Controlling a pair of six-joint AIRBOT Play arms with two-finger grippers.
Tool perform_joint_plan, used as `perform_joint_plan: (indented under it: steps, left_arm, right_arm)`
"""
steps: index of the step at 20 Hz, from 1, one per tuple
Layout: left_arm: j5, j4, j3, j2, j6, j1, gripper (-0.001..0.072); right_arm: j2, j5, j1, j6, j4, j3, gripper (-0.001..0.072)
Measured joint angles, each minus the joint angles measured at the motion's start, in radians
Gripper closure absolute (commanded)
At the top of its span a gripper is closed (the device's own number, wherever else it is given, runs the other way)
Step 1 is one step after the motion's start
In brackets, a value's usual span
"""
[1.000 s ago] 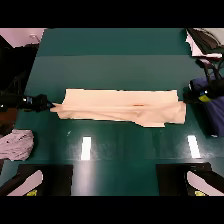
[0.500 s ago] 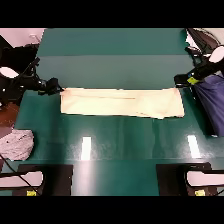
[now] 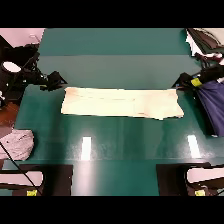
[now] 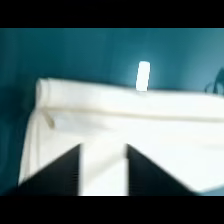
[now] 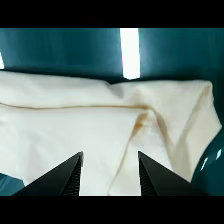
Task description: Fold the shirts.
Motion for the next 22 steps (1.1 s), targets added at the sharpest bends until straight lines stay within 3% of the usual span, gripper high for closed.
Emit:
perform_joint_plan:
  steps: [1,6,12,15,17,18,21,22]
  left_arm:
    - [-0.029,0.001,0.003,-0.001,0.013,0.000,0.0680]
    - [-0.111,0.000,0.008,-0.002,0.048,-0.017,0.0687]
    - [-0.136,-0.001,0.009,-0.002,0.057,-0.132,0.0687]
    - [-0.137,-0.001,0.009,-0.002,0.057,-0.198,0.0688]
    - [-0.137,-0.001,0.009,-0.002,0.057,-0.237,0.0687]
    - [-0.136,-0.001,0.009,-0.002,0.056,-0.254,0.0687]
    - [-0.112,0.000,0.009,-0.003,0.044,-0.298,0.0687]
    - [-0.102,-0.001,0.009,-0.003,0.041,-0.313,0.0687]
  right_arm:
    - [0.018,0.007,-0.035,-0.025,0.010,-0.042,0.0013]
    - [0.044,0.005,-0.167,-0.114,0.053,-0.205,0.0017]
    - [-0.057,-0.003,-0.198,-0.240,0.207,-0.265,0.0042]
    - [-0.097,-0.012,-0.169,-0.279,0.262,-0.271,0.0149]
    - [-0.112,-0.025,-0.142,-0.301,0.289,-0.273,0.0176]
    - [-0.116,-0.028,-0.128,-0.309,0.293,-0.274,0.0299]
    - [-0.123,-0.039,-0.089,-0.325,0.298,-0.277,0.0417]
    - [-0.125,-0.039,-0.080,-0.328,0.300,-0.277,0.0502]
